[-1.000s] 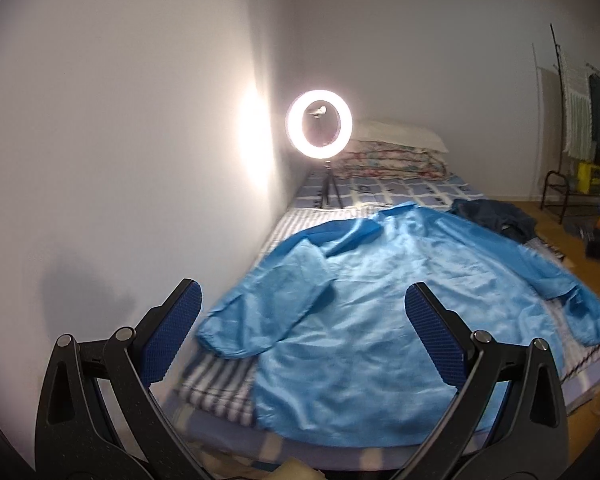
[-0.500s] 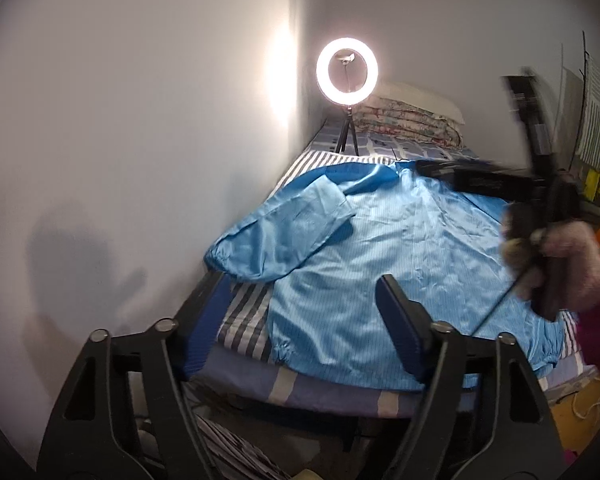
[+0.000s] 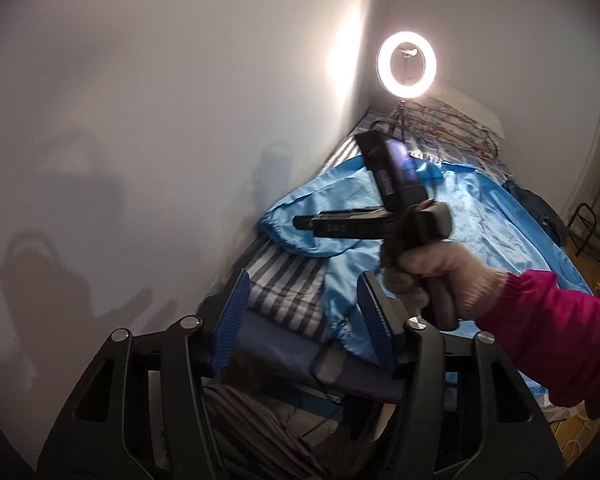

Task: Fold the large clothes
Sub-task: 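Grasp the blue coat's sleeve cuff with the right gripper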

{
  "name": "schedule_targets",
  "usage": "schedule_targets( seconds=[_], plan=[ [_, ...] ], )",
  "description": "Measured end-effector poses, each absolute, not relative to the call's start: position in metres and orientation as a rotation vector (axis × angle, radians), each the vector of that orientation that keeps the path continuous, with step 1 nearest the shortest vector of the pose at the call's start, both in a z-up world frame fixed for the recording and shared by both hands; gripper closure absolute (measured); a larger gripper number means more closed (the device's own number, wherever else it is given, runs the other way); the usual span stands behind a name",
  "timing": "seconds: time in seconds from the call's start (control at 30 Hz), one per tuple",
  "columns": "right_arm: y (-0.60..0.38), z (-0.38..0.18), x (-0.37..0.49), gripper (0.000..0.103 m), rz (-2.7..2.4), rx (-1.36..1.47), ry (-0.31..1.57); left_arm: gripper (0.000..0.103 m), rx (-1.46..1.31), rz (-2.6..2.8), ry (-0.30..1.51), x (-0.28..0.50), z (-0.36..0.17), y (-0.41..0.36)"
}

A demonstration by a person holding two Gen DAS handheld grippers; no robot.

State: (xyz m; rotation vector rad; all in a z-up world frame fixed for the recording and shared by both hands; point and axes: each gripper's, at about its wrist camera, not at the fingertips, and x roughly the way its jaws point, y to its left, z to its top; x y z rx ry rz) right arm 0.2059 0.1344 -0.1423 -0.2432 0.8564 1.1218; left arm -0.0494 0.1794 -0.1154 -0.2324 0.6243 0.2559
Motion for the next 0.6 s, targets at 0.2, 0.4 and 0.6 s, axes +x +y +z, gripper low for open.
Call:
schedule_targets(
  seconds=[0.2, 0.4, 0.6],
  plan=[
    [0.170, -0.186, 0.213, 0.057, 1.116, -0.315, 0.948, 0.047, -0.261, 0.278, 0.642, -0.050, -0.124, 0.191],
    [0.195, -0.217, 0.210, 0.083, 1.052, -0.442, 0.985, 0.048, -0.255, 0.276, 0.647, -0.046, -0.126, 0.189],
    [0.170, -0.198, 0.209, 0.100, 1.040, -0.293, 0.975, 0.052, -0.240, 0.287, 0.635, -0.045, -0.124, 0.192]
  ],
)
